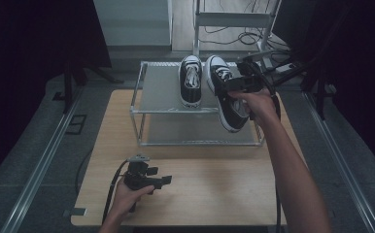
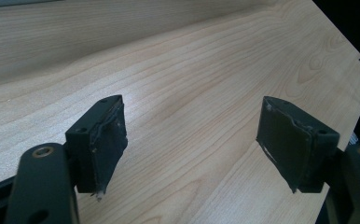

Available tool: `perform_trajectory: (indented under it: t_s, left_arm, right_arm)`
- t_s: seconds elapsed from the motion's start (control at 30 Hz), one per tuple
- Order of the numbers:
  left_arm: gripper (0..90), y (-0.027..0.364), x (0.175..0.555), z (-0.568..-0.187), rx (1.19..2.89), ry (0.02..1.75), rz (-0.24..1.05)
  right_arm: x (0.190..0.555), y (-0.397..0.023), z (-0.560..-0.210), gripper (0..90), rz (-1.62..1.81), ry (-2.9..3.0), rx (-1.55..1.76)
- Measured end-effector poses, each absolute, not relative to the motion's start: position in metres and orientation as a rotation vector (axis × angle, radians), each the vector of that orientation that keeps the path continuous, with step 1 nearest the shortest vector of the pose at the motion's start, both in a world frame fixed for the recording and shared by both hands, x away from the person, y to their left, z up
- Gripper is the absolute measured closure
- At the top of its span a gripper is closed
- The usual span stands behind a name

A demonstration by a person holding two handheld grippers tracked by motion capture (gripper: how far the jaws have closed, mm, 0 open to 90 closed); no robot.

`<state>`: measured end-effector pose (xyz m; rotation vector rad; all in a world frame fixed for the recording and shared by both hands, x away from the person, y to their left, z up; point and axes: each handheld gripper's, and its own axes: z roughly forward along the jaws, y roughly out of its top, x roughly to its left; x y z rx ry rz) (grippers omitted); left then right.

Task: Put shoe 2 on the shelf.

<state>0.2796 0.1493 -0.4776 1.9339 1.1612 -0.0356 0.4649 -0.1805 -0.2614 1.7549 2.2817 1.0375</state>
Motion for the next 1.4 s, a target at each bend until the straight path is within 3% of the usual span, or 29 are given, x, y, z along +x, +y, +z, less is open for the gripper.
perform_trajectory:
  t_s: [0.6,1.4]
  left_arm:
    - [24.1,0.148,0.278,-0.478,1.937,1.149,-0.045]
    - [24.1,0.155,0.278,-0.476,1.914,1.160,-0.043]
  right_arm:
    - [0.516,-0.165,-0.266,13.8,0.979,2.099,1.964]
    - [0.546,-0.151,-0.274,13.8,0.957,2.038,2.049]
